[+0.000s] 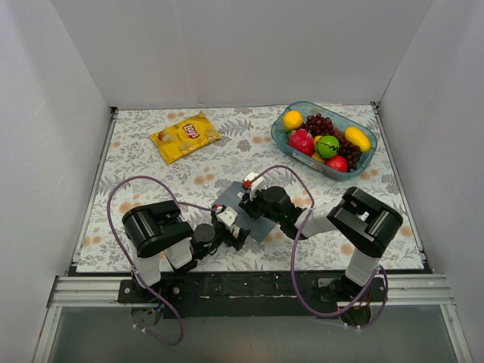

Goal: Place the letter into the envelope and seal it
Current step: Paint the envelope at the center of the board.

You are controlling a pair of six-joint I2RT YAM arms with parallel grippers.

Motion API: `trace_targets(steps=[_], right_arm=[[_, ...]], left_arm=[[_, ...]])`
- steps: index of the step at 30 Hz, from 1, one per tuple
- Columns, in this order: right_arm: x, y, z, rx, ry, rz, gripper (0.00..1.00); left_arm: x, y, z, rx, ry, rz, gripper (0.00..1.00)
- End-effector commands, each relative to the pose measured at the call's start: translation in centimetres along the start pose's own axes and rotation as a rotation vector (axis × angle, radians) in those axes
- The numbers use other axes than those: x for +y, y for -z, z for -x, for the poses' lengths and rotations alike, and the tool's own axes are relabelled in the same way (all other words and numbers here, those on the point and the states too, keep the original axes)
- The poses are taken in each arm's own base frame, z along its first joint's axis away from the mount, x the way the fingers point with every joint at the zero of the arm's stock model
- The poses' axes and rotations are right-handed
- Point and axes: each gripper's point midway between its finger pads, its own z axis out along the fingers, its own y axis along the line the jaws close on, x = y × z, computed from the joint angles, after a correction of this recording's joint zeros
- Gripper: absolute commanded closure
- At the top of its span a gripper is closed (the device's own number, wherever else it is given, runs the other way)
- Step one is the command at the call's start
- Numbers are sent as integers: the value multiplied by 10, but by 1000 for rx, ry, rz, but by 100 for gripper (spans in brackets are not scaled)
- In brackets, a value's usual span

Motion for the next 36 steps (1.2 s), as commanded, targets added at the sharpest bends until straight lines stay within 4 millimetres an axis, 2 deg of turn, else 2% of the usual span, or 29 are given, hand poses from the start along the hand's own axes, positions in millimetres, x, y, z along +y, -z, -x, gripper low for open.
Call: trace_targets(steps=[1, 15, 24, 31, 36], right_arm=[[-2, -15, 29, -81, 12, 11, 99], [-16, -45, 51, -122, 60, 16, 99], [-11, -54, 34, -88, 55, 49, 99], [-9, -49, 25, -65, 46, 61, 99], [-9, -40, 12, -37, 36, 55, 99]], left_arm=[[4, 17, -49, 172, -30, -2, 16], [4, 18, -50, 174, -27, 2, 16], [5, 17, -50, 175, -28, 5, 16], [5, 17, -50, 176, -28, 6, 16], [5, 16, -50, 175, -30, 6, 16]])
